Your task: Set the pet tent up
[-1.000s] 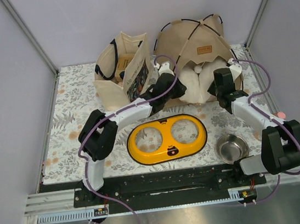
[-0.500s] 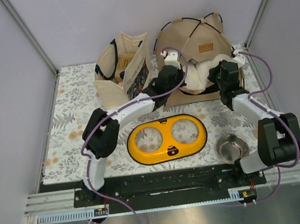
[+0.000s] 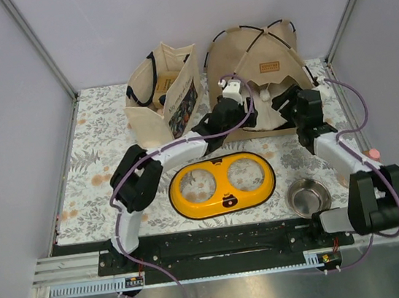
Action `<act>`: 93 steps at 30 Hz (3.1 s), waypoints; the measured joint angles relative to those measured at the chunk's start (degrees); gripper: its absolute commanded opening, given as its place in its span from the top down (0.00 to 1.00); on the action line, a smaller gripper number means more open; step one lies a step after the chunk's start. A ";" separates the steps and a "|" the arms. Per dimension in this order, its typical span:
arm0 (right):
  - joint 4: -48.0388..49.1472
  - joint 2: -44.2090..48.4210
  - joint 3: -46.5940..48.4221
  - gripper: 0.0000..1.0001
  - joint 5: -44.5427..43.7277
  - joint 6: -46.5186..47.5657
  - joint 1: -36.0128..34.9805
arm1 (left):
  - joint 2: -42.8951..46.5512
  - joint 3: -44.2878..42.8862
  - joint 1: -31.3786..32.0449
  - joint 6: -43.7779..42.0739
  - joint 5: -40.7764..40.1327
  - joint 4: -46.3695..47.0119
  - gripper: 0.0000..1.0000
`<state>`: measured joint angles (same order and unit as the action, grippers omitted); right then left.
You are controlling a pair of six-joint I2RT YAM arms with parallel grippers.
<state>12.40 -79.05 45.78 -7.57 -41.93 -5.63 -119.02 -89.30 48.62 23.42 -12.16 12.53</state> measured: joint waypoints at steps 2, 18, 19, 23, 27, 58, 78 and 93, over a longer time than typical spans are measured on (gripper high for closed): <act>-2.58 4.13 -0.50 0.27 -0.66 0.02 0.00 | 1.31 1.29 0.17 0.74 1.16 -0.17 0.23; -4.02 0.39 -3.89 0.59 6.73 -0.11 -1.18 | 22.32 17.03 0.09 6.64 2.14 1.77 0.19; -4.00 -0.85 -3.80 0.60 7.13 -0.11 -1.64 | 23.56 18.18 0.09 6.64 1.81 1.07 0.19; -3.26 -7.08 -1.09 0.65 8.81 0.02 -3.61 | 28.81 23.28 0.09 6.64 0.20 -1.81 0.17; -1.62 -13.09 4.28 0.68 7.52 0.04 -6.19 | 34.23 29.24 0.07 7.15 -1.03 -3.78 0.15; -13.99 5.70 7.76 0.02 -4.52 1.66 -12.11 | 54.82 39.89 0.04 10.01 -7.85 -18.80 0.01; -59.80 39.21 3.50 0.16 -6.38 3.52 -11.19 | 66.99 51.67 3.04 15.47 3.93 -21.33 0.07; -71.49 56.94 17.20 0.23 -12.07 5.68 -11.19 | 15.26 30.75 19.63 30.99 17.77 8.76 0.27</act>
<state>-59.09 -22.11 62.98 -19.64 -36.25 -16.82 -103.77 -58.54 68.25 54.41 5.61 21.30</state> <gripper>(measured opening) 0.764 0.775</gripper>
